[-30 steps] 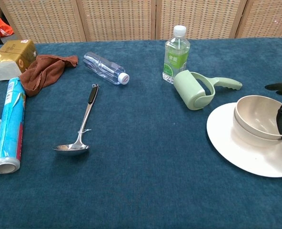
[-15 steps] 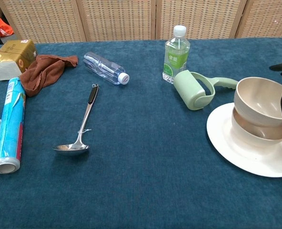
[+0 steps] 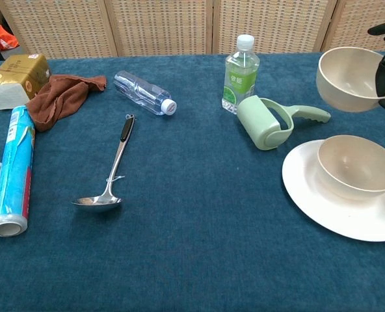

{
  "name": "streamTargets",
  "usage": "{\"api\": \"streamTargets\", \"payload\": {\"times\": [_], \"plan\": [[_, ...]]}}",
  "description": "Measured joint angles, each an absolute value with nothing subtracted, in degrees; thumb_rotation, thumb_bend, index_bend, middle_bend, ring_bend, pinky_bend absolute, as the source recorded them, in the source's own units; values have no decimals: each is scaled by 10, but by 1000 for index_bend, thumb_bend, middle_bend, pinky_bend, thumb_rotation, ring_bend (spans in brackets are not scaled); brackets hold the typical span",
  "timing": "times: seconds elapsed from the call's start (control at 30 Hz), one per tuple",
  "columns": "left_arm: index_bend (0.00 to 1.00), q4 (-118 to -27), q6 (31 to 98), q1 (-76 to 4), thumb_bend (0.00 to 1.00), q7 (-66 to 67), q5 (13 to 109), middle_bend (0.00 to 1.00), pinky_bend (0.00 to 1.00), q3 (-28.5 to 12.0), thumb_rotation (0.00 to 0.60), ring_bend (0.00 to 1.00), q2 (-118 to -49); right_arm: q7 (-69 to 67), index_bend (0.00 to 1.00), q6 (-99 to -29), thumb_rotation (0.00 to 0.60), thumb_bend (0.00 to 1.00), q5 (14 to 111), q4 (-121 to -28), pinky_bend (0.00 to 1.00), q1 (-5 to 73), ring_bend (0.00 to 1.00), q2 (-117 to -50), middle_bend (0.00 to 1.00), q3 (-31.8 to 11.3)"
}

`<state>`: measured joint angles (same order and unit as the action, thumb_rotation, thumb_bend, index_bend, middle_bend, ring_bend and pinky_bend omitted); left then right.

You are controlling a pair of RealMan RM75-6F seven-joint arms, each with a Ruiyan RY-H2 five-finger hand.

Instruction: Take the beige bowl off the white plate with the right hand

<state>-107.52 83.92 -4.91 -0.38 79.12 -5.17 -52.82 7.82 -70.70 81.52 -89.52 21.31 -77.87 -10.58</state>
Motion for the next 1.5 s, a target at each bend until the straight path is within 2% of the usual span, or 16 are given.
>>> {"api": "streamTargets", "payload": {"times": [0.3,0.53,0.63,0.7,0.73,0.8,1.0,1.17,1.3,1.4,1.5], "plan": [[0,-1078,834,-54,155,20,777,0,0,-54,600,0,-536,113,656,-606,600,555,699,-733,0,280,0,-841,0,-146],[0,-1080,831,-57,155,34,766,0,0,-57,600,0,-542,100,651,-562,600,521,676,-633,0,305,0,-879,0,-146],[0,-1080,831,-58,155,44,763,0,0,-58,600,0,-545,80,462,-552,600,416,677,-609,0,309,0,-886,0,-142],[0,-1082,832,-58,155,53,763,0,0,-57,600,0,-549,65,282,-544,600,303,678,-597,0,311,0,-887,0,-139],[0,-1083,833,-58,155,56,763,0,0,-57,600,0,-551,60,240,-541,600,265,678,-594,0,311,0,-887,0,-138],[0,-1085,835,-58,155,58,764,0,0,-56,600,0,-552,59,188,-540,600,208,679,-599,0,311,0,-881,0,-138],[0,-1085,831,-57,155,56,765,0,0,-53,600,0,-549,66,185,-562,600,230,687,-660,0,303,0,-845,0,-135],[0,-1084,835,-54,155,53,771,0,0,-49,600,0,-548,70,185,-615,600,225,715,-752,0,276,0,-785,0,-125],[0,-1081,842,-49,155,62,775,0,0,-45,600,0,-552,72,127,-682,600,12,758,-821,0,230,0,-716,0,-100],[0,-1077,852,-43,155,84,779,0,0,-40,600,0,-562,71,52,-725,600,0,790,-833,0,190,0,-686,0,-68],[0,-1072,869,-34,156,104,789,0,0,-32,600,0,-578,53,34,-757,600,0,810,-833,0,160,0,-675,0,-45]]}}
